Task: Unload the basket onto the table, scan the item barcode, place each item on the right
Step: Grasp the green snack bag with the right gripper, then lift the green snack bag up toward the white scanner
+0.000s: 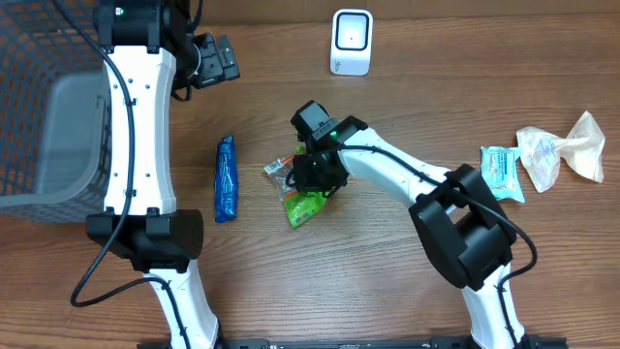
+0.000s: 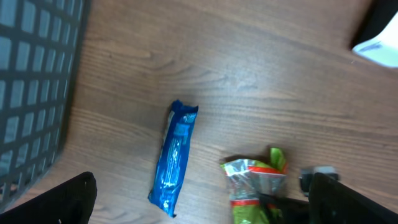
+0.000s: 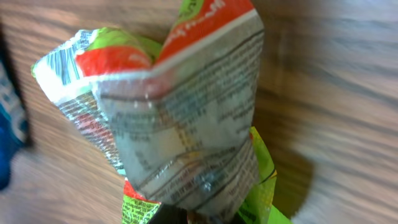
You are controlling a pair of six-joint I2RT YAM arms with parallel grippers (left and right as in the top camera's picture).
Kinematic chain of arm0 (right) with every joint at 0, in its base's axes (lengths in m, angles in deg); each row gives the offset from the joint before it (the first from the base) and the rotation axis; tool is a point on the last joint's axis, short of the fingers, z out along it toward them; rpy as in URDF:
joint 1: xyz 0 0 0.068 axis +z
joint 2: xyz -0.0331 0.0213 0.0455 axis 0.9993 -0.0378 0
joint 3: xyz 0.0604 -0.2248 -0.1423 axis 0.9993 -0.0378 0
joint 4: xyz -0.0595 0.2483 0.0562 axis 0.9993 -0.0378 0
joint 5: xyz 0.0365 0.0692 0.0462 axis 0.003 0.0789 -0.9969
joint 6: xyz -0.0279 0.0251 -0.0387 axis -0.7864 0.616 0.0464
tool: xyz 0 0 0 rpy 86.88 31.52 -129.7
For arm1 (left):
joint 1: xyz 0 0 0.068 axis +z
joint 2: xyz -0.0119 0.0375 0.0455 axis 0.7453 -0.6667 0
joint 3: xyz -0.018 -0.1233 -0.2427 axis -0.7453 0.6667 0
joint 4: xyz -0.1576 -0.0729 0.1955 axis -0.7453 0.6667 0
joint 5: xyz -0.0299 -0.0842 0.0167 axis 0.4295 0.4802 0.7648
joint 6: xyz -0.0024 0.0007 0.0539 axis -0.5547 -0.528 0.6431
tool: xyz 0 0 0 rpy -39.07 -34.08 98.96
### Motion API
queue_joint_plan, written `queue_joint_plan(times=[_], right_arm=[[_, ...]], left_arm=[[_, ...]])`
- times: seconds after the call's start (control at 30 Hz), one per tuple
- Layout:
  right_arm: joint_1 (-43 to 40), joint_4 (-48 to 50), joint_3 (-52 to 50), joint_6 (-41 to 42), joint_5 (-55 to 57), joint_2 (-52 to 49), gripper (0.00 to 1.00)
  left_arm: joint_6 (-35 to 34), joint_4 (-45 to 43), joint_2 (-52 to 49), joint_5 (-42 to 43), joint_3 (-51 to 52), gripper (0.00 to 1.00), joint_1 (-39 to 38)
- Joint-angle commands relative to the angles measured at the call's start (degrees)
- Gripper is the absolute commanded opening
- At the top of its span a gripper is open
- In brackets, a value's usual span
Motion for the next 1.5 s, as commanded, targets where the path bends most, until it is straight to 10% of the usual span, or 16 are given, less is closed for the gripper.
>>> queue_joint_plan(times=[0.0,0.83,1.47], right_arm=[[-1.27,-1.70,0.00,-6.12,-0.85,6.67,0.04],[-19.56,-16.04,0.00,-43.04,-36.37,29.64,0.04],[-27.06,-15.63,0.04,-44.81,-42.47,37.83,0.04]], left_arm=[[-1.18,-0.26,-0.09,-0.74,1.55,1.00,0.22],[-1.20,-1.11,-0.09,-0.70,2.16,1.00,0.15],[-1.20,-1.49,-0.09,-0.66,2.16,1.00,-0.17]])
